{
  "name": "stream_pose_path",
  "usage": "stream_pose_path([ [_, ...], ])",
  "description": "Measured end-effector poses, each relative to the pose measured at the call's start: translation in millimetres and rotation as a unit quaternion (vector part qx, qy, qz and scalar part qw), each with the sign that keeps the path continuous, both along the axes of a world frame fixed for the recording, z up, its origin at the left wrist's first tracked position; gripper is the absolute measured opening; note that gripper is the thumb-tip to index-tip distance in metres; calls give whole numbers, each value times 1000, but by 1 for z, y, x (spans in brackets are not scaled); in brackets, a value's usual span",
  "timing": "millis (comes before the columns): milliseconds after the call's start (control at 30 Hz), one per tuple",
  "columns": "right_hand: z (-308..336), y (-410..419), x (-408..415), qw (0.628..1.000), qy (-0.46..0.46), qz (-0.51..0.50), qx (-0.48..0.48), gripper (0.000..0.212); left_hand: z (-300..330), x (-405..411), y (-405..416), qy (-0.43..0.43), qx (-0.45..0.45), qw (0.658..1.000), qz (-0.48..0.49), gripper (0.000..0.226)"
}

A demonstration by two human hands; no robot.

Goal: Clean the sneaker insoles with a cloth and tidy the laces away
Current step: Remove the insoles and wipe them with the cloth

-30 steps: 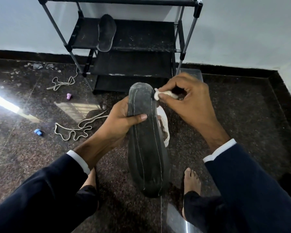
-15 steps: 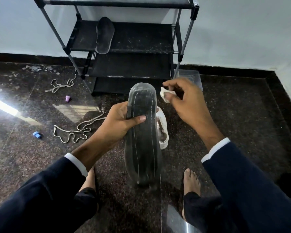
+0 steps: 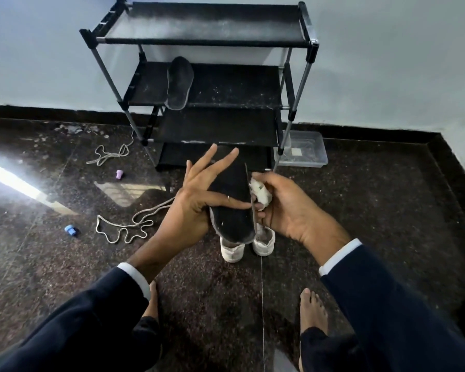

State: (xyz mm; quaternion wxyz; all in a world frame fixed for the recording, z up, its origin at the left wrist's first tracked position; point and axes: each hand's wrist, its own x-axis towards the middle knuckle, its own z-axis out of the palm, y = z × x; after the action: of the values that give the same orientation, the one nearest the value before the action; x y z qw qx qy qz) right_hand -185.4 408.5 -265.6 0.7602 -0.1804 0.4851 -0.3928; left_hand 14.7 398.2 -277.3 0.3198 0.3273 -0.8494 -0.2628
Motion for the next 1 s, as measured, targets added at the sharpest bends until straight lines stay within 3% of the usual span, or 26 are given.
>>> stream_pose_path([
  [100, -4, -2, 6, 998, 47, -40, -20, 23, -1, 0, 2, -12, -8, 1000, -11, 36],
  [167, -5, -5, 7, 996, 47, -69, -41, 32, -2, 2, -1, 25, -3, 999, 40, 39],
  [267, -3, -14, 8, 992, 27, -92, -80, 28, 0, 13, -7, 172, 61, 973, 139, 49],
  [367, 3, -26, 12, 989, 33, -113, -95, 24, 4, 21, -5, 290, 159, 937, 109, 62],
  [433, 7, -36, 17, 986, 47, -117, -108, 22, 9, 28, -4, 349, 209, 907, 105, 59],
  [500, 11, -44, 20, 984, 64, -120, -114, 22, 17, 42, -9, 337, 207, 912, 112, 49],
  [600, 15, -56, 22, 980, 62, -160, -98, 23, 30, 86, -23, 165, 58, 976, 130, 49],
  [667, 16, -63, 18, 977, 79, -174, -91, 24, 34, 117, -31, 124, 24, 980, 154, 51],
  [767, 16, -82, 27, 978, 151, -114, -92, 22, 35, 140, -40, 183, 134, 957, 179, 32],
  [900, 12, -124, 70, 972, 201, 7, -120, 19, 19, 120, -68, 162, 332, 914, 169, 44],
  [1000, 1, -178, 104, 961, 227, 69, -145, 14, -4, 106, -114, 187, 348, 904, 162, 33],
])
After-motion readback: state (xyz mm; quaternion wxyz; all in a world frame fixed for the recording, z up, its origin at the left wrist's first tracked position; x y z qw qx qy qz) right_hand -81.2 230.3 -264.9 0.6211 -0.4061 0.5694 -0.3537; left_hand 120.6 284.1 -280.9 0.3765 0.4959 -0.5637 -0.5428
